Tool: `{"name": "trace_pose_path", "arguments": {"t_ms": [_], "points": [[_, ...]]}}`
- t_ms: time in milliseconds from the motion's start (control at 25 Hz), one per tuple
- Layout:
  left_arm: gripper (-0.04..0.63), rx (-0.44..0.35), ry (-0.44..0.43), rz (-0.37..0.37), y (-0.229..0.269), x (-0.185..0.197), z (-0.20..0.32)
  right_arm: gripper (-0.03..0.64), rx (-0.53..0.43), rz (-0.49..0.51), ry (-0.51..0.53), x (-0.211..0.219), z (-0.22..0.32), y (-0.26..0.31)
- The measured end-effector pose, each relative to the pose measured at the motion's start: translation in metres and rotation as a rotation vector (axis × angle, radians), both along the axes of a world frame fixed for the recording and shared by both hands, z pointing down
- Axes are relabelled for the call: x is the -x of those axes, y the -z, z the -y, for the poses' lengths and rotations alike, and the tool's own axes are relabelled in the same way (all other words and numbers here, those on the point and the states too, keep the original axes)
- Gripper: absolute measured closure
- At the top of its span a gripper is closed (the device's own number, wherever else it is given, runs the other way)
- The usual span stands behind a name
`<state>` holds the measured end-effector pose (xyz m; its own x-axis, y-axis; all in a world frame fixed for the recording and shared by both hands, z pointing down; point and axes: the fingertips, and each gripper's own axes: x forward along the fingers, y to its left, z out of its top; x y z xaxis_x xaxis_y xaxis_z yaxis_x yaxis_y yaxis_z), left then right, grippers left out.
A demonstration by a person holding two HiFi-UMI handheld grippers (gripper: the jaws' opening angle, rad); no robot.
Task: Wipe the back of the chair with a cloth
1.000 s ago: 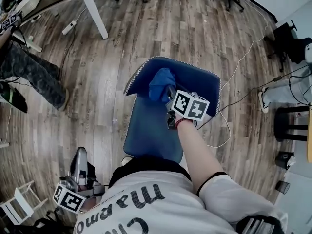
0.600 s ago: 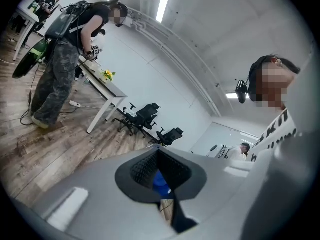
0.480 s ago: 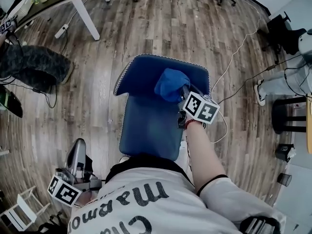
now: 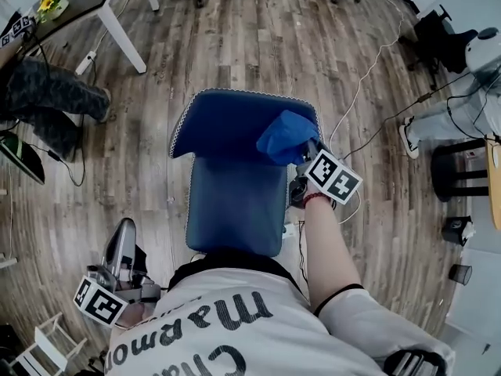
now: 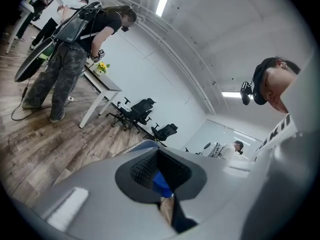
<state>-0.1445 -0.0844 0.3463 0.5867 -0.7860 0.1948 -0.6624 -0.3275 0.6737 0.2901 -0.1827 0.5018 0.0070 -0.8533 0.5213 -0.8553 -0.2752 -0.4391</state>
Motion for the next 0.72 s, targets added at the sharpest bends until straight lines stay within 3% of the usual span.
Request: {"name": "trace_pose_path", "arguments": {"t_ms": [160, 560, 720], "points": [[0.588, -0.019, -0.072, 0.003, 0.003, -0.018, 0.005, 0.540, -0.010, 0.001, -0.033, -0.014, -0.009, 0.003], [0.588, -0.001, -0.107, -0.066, -0.004, -0.033, 0.008, 0.540, -0.002, 0.009, -0.228, -0.069, -0.049, 0.012], [0.588, 0.010, -0.072, -0.094, -0.005, -0.025, 0.008, 0.540, -0.019, -0.106, -0.406, -0.093, -0.071, 0.035]]}}
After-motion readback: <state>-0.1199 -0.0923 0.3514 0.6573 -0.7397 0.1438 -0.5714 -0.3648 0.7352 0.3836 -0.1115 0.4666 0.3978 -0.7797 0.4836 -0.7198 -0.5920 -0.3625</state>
